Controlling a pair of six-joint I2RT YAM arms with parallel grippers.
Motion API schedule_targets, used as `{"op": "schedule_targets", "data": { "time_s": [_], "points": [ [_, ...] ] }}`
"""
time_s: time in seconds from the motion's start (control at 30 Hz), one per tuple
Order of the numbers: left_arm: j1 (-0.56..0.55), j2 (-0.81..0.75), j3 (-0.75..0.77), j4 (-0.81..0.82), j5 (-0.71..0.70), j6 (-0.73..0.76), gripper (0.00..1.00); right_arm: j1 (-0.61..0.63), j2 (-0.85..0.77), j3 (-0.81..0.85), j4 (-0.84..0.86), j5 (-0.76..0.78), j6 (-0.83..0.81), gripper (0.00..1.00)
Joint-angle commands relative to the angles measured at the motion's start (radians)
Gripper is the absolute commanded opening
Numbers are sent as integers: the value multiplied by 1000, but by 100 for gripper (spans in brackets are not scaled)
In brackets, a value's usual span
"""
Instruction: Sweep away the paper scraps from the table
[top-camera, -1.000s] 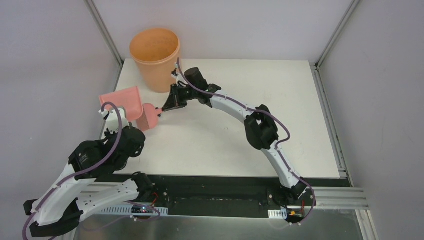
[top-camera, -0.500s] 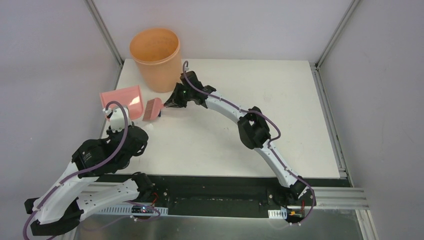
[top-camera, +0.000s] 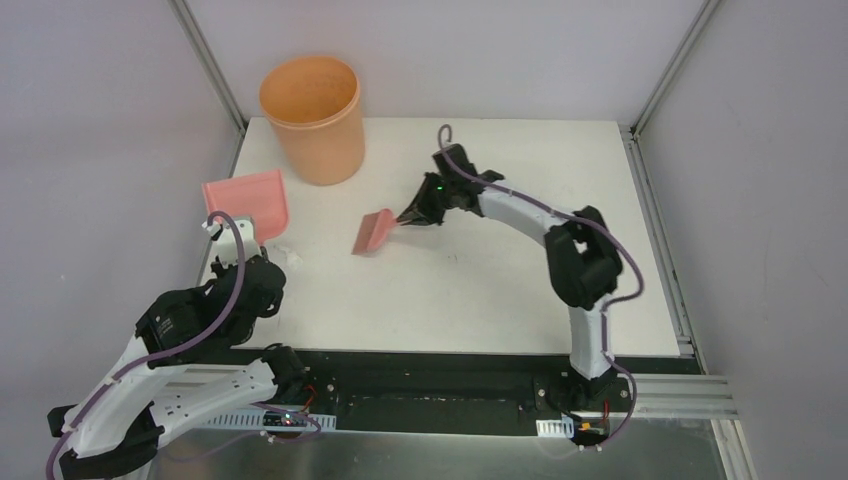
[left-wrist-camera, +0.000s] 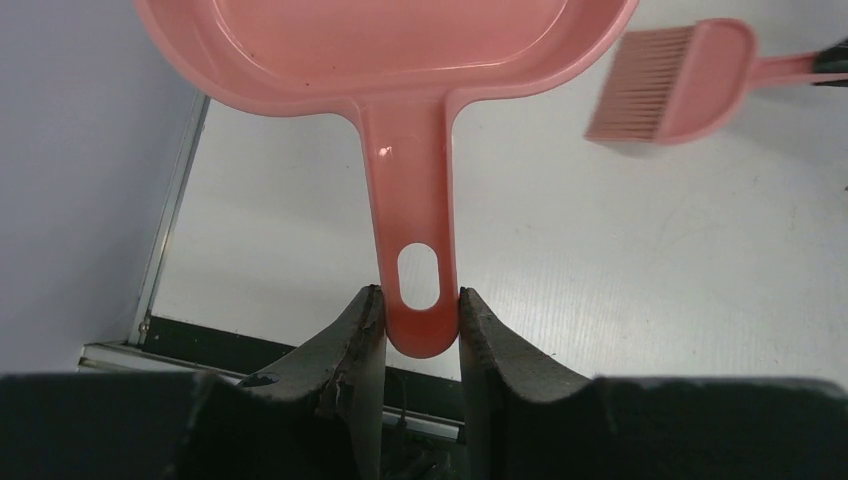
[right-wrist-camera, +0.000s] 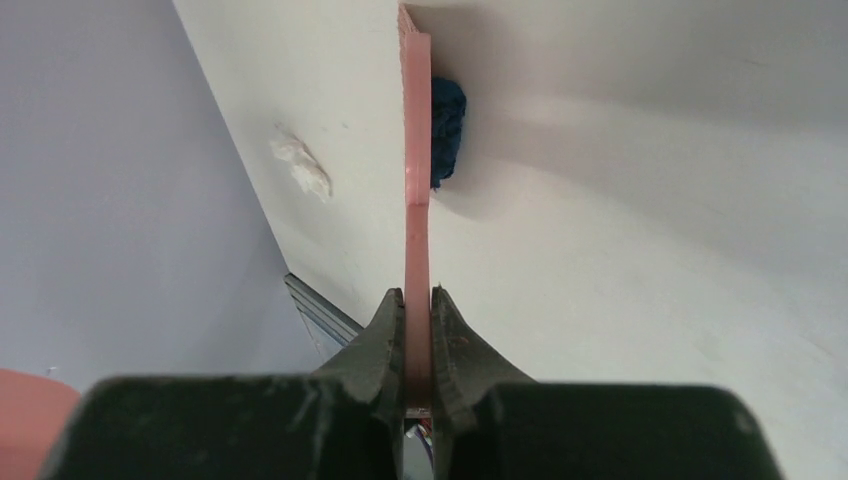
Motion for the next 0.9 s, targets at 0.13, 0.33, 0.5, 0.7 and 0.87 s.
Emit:
{"op": "schedule_targets", "data": {
  "time_s": [0.13,0.33,0.5,0.7,0.87],
  "points": [
    [7,77,-18,130,65,146,0,-101,-462,-242,-99,-63,-283,0],
    [7,58,-14,162,100,142,0,25,-369,-111,37,-125,-294,0],
    [7,25,-18,128,159,57,0,103,-73,160,-2,-175,-250,0],
    [7,-21,-37,99,182,-4,0,163,169,427,57,-217,-112,0],
    [7,9,3,77,166,18,0,188,284,511,104,-214,-35,0]
  ]
}}
